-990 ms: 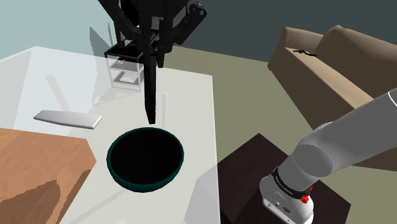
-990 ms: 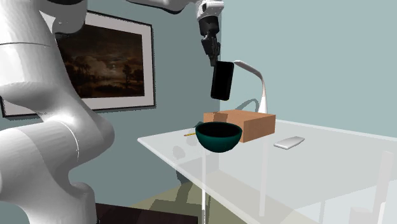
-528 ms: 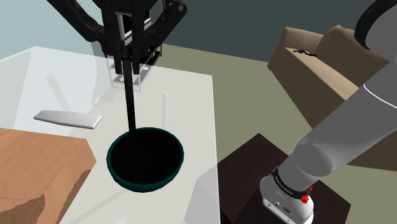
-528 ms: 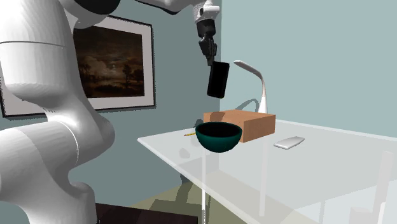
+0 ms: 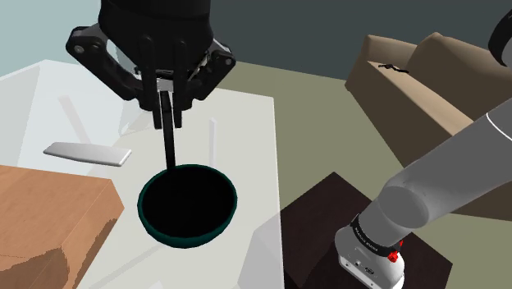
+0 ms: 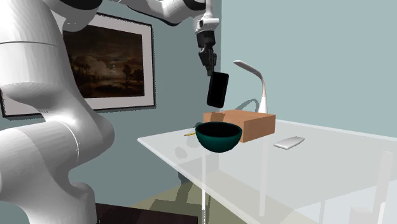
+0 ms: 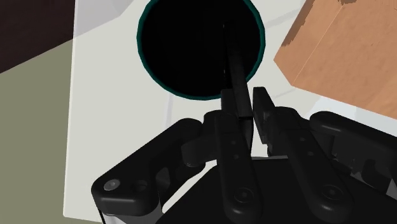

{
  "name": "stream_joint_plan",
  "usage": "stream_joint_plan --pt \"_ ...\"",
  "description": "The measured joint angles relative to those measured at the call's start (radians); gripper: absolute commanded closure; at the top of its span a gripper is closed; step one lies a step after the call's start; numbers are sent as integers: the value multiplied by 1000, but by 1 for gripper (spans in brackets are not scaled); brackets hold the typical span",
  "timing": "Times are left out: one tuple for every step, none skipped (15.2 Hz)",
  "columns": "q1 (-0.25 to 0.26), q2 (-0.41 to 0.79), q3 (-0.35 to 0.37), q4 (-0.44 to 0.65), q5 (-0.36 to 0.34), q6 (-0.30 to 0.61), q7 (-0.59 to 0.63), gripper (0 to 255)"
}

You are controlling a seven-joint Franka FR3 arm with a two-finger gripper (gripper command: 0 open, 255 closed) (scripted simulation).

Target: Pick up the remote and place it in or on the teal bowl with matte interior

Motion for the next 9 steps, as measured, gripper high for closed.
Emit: stream_joint_plan --pt "4 -14 -12 -24 12 16 -8 255" --pt "6 -21 -17 -42 18 31 -12 255" --pt "9 -31 -24 -62 27 45 -17 255" --pt "14 -43 -33 -82 37 58 -23 255" --pt "16 -49 -37 -99 42 72 -27 255" --pt "20 -57 -43 -118 48 86 -30 255" --pt "23 -64 -46 -138 54 101 -32 255" --pt "23 -62 -42 -150 53 114 -30 255" --pt "26 -70 -48 -166 59 126 -35 255"
